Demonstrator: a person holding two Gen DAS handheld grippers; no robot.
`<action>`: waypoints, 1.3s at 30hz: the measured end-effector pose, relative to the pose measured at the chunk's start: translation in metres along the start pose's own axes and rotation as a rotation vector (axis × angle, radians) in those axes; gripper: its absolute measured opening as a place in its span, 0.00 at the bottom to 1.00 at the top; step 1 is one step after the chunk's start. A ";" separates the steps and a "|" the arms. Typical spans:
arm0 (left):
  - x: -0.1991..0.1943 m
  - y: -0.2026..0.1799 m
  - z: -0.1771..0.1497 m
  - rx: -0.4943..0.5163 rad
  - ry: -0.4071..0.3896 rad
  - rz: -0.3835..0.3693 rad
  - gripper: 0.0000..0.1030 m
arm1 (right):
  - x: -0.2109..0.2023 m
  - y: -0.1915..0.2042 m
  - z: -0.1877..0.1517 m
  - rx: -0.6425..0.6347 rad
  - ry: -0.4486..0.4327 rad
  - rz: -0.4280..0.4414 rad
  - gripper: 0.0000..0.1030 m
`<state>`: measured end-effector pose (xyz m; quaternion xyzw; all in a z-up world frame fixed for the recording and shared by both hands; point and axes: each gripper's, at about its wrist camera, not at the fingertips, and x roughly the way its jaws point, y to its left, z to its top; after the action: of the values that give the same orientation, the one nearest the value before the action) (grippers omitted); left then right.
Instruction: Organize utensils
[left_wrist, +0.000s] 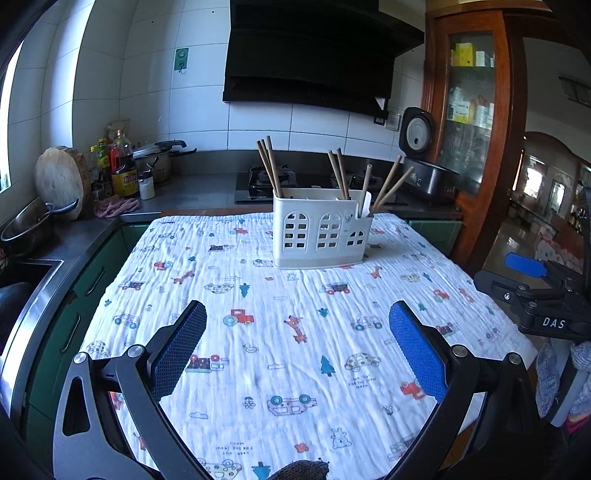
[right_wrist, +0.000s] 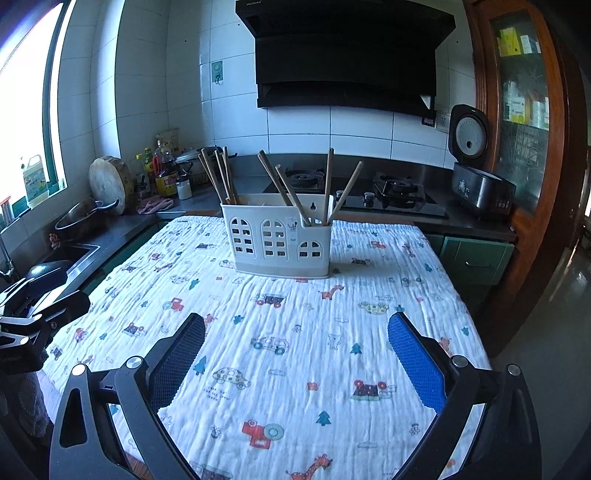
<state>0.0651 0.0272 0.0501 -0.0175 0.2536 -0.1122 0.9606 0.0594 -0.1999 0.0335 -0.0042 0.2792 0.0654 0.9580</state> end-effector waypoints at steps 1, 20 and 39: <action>0.000 -0.001 -0.001 0.001 0.001 -0.002 0.95 | 0.000 -0.001 -0.001 0.004 0.003 0.001 0.93; 0.000 -0.001 -0.004 -0.001 0.011 0.022 0.95 | 0.005 -0.003 -0.011 0.017 0.027 0.014 0.93; 0.001 -0.002 -0.009 -0.007 0.023 0.022 0.95 | 0.007 -0.001 -0.013 0.019 0.033 0.017 0.93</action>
<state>0.0610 0.0254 0.0419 -0.0169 0.2651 -0.1008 0.9588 0.0581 -0.2007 0.0187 0.0060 0.2954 0.0708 0.9527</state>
